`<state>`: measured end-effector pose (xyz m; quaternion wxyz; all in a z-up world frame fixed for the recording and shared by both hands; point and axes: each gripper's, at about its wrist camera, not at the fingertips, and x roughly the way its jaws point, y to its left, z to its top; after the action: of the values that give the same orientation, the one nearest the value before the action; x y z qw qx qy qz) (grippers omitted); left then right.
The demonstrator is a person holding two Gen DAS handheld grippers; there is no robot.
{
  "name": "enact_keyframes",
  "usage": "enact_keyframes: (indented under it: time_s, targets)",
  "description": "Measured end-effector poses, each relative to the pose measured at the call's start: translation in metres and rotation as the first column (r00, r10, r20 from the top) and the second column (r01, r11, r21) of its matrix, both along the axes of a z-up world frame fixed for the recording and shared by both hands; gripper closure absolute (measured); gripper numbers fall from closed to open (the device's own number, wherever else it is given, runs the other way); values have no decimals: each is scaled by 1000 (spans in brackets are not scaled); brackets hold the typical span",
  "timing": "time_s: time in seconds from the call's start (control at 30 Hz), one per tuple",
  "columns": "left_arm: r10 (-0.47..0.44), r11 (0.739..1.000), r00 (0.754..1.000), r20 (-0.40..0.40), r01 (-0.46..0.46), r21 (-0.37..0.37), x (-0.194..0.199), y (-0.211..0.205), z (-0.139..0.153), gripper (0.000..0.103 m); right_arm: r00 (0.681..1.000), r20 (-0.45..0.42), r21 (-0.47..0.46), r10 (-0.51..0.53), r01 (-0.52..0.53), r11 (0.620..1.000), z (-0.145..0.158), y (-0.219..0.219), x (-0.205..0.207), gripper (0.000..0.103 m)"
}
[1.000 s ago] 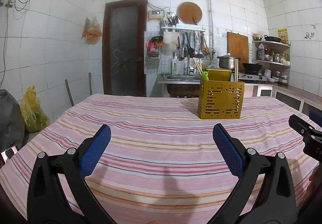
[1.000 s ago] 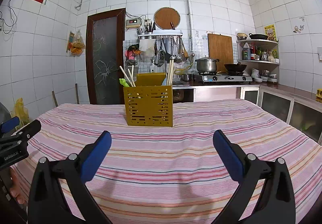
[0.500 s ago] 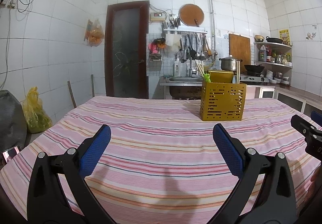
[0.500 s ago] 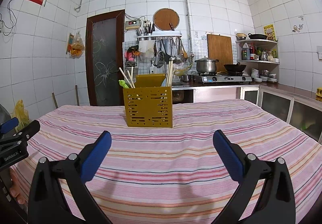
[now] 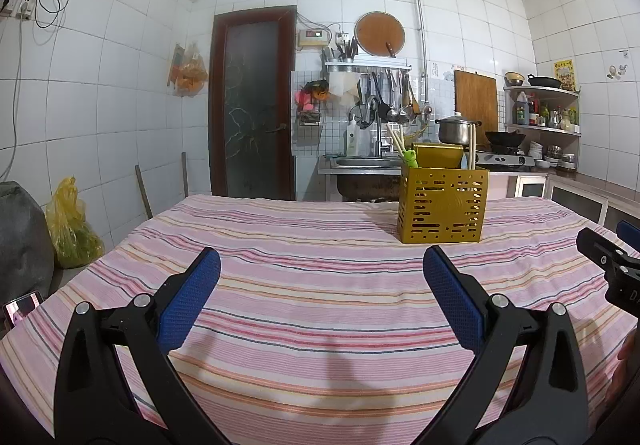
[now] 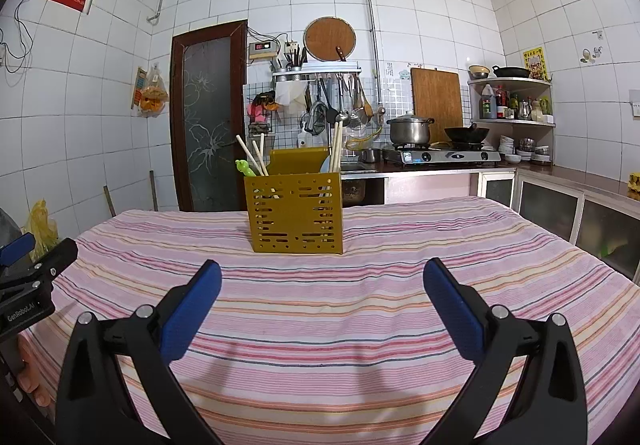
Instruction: Organize utensils
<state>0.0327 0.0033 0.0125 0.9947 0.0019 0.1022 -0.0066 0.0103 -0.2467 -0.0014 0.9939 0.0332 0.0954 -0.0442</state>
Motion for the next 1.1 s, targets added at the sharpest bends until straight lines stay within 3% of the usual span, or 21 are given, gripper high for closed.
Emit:
enact_keyframes:
  time_s: [1.1]
  targets:
    - [0, 1000, 1000, -2, 0, -3, 0, 0, 1, 5, 1000, 10, 11, -16, 16, 1000, 3, 4, -3, 4]
